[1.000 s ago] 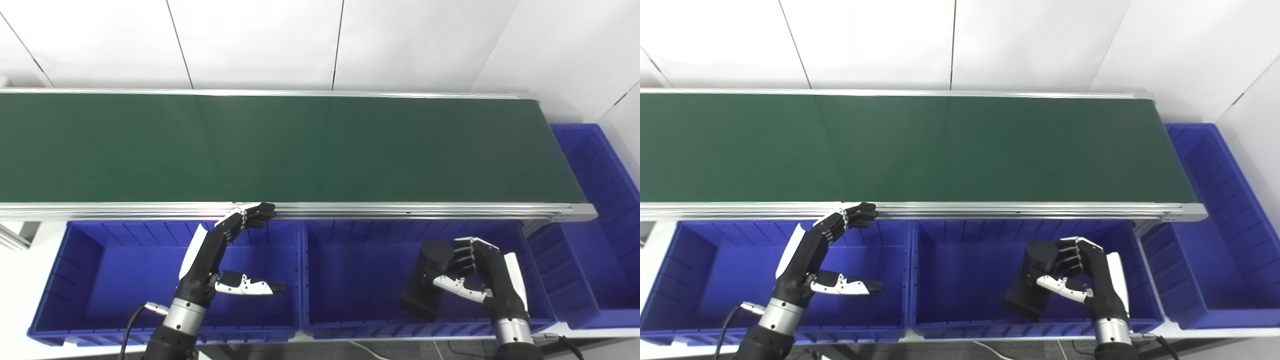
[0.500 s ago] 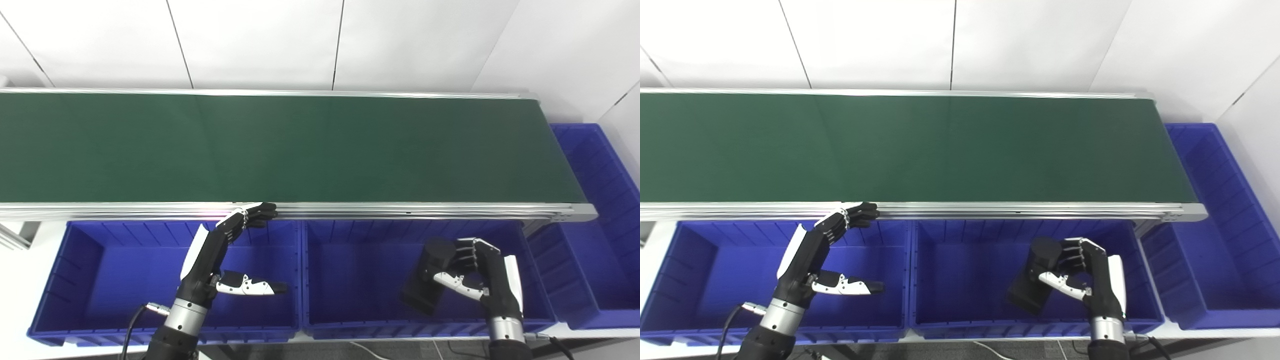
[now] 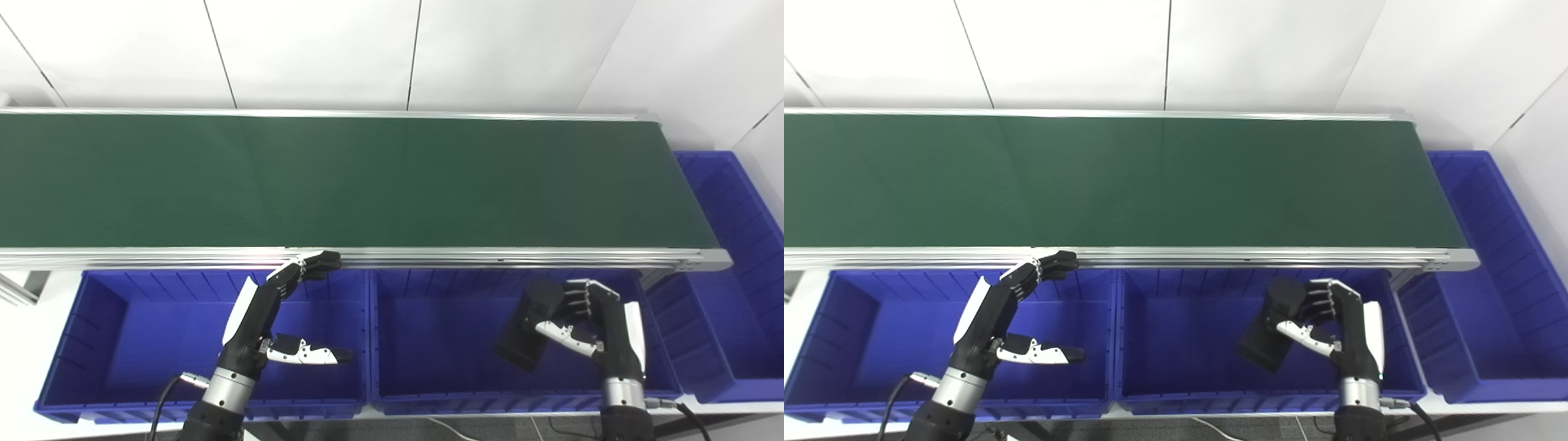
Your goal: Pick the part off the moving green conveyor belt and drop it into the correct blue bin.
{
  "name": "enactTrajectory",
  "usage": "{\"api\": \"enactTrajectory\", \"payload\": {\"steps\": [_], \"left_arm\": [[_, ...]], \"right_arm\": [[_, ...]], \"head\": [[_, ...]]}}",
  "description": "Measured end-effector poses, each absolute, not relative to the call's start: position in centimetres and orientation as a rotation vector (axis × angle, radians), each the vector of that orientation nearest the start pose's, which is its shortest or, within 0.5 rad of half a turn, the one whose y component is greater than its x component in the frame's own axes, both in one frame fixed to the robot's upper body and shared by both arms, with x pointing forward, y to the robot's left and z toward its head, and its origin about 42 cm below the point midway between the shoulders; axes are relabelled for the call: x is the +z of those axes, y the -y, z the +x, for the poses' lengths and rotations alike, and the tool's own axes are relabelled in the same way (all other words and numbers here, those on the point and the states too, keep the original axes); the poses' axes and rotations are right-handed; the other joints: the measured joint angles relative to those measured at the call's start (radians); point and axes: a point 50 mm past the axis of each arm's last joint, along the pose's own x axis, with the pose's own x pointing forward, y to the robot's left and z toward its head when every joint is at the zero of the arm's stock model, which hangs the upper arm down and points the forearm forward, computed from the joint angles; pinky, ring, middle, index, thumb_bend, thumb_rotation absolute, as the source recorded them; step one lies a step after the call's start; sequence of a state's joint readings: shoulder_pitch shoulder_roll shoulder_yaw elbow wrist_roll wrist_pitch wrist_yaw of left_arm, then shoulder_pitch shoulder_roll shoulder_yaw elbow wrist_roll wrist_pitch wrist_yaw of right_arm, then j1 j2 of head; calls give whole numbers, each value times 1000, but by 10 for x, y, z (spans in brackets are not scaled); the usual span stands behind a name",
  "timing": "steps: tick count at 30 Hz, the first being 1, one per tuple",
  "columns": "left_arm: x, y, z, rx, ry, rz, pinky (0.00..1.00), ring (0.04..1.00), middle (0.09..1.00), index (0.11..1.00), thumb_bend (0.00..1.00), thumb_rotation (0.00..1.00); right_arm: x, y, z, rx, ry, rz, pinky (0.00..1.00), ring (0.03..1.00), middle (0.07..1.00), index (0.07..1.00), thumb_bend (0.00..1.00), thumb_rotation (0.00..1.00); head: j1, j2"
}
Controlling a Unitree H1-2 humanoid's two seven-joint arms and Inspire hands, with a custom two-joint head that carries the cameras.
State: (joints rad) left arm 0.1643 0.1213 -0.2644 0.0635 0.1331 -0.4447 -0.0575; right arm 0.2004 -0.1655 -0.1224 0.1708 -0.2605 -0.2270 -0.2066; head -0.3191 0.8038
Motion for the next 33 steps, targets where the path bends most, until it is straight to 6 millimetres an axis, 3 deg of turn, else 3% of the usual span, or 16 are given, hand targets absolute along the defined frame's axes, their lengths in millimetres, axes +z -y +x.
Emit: {"api": "enactTrajectory", "payload": {"steps": [3,4,5,9,23,33], "left_arm": [[62,-180,211,-348,212,187,729,752,740,750,965,108],[62,-180,211,-348,212,187,728,752,740,749,966,112],[62,-180,211,-348,212,187,728,752,741,749,966,115],[62,-180,211,-348,212,186,724,751,743,748,969,115],[62,-179,211,-348,212,185,726,753,744,746,970,111],[60,-177,210,-356,206,181,700,739,741,740,974,96]], "right_arm": [[32,323,196,-282,-107,-448,427,507,486,504,527,4],[32,323,195,-282,-107,-447,501,580,597,602,769,94],[32,323,195,-281,-105,-446,545,623,651,651,857,131],[36,323,195,-250,-83,-451,676,747,784,761,993,220],[46,320,196,-185,-32,-448,726,791,820,766,1000,322],[58,310,193,-161,44,-429,584,669,753,742,1000,327]], "head": [[2,-2],[2,-2],[3,-3],[5,-3],[14,-9],[67,-38]]}}
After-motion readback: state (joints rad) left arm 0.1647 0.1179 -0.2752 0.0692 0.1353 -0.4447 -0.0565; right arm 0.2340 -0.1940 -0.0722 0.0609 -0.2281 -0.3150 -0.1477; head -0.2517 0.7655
